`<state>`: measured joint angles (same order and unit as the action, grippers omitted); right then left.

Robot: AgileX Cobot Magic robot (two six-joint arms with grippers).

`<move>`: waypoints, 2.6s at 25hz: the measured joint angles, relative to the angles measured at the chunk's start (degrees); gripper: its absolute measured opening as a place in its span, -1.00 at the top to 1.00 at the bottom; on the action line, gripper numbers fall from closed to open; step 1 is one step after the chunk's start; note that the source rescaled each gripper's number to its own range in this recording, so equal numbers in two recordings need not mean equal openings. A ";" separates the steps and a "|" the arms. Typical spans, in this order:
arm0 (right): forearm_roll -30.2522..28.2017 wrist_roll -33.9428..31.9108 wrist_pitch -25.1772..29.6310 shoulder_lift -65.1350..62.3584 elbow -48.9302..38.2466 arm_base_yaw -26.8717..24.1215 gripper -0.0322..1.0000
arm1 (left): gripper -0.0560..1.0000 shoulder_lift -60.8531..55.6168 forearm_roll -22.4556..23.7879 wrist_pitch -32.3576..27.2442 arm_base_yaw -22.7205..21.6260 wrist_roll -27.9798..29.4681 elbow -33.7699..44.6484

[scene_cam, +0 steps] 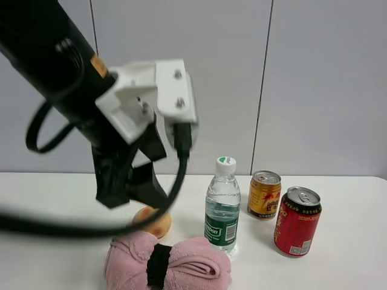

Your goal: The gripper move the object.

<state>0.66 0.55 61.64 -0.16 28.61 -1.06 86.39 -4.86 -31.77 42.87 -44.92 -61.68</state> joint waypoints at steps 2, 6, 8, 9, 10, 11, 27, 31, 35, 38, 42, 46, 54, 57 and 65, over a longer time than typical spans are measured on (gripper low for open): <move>0.00 0.00 0.00 0.00 0.00 0.00 -1.00 | -0.26 -3.07 2.55 -4.86 -1.33 6.07 -3.38; 0.00 0.00 0.00 0.00 0.00 0.00 -1.00 | -0.26 -7.33 9.52 -16.76 -4.59 20.56 -12.06; 0.00 0.00 0.00 0.00 0.00 0.00 -1.00 | -0.26 -8.74 12.96 -22.86 -6.45 27.71 -16.35; 0.00 0.00 0.00 0.00 0.00 0.00 -1.00 | -0.26 -9.34 14.40 -26.31 -7.31 30.25 -18.55; 0.00 0.00 0.00 0.00 0.00 0.00 -1.00 | -0.26 -9.89 15.32 -29.28 -8.40 32.37 -20.25; 0.00 0.00 0.00 0.00 0.00 0.00 -1.00 | -0.26 -10.31 16.00 -33.21 -9.63 34.53 -22.41; 0.00 0.00 0.00 0.00 0.00 0.00 -1.00 | -0.26 -38.01 14.25 -37.37 -36.53 46.38 -17.70; 0.00 0.00 0.00 0.00 0.00 0.00 -1.00 | -0.26 -50.37 12.21 -37.48 -40.21 46.64 -8.15; 0.00 0.00 0.00 0.00 0.00 0.00 -1.00 | -0.26 -62.64 12.09 -37.88 -40.93 46.64 4.01; 0.00 0.00 0.00 0.00 0.00 0.00 -1.00 | -0.38 -70.73 12.27 -38.31 -40.93 46.83 12.29; 0.00 0.00 0.00 0.00 0.00 0.00 -1.00 | -0.44 -77.92 12.20 -38.42 -40.93 50.71 19.67; 0.00 0.00 0.00 0.00 0.00 0.00 -1.00 | -0.45 -81.14 12.16 -38.42 -40.93 54.13 24.21; 0.00 0.00 0.00 0.00 0.00 0.00 -1.00 | -0.45 -82.30 8.40 -34.01 -41.78 52.52 30.34; 0.00 0.00 0.00 0.00 0.00 0.00 -1.00 | -0.45 -82.52 5.74 -30.01 -44.33 49.23 32.11; 0.00 0.00 0.00 0.00 0.00 0.00 -1.00 | -0.46 -82.57 3.07 -28.65 -46.73 45.75 32.67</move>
<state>0.66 0.55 61.64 -0.16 28.61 -1.06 3.82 -1.80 -60.42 -3.86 0.83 -29.01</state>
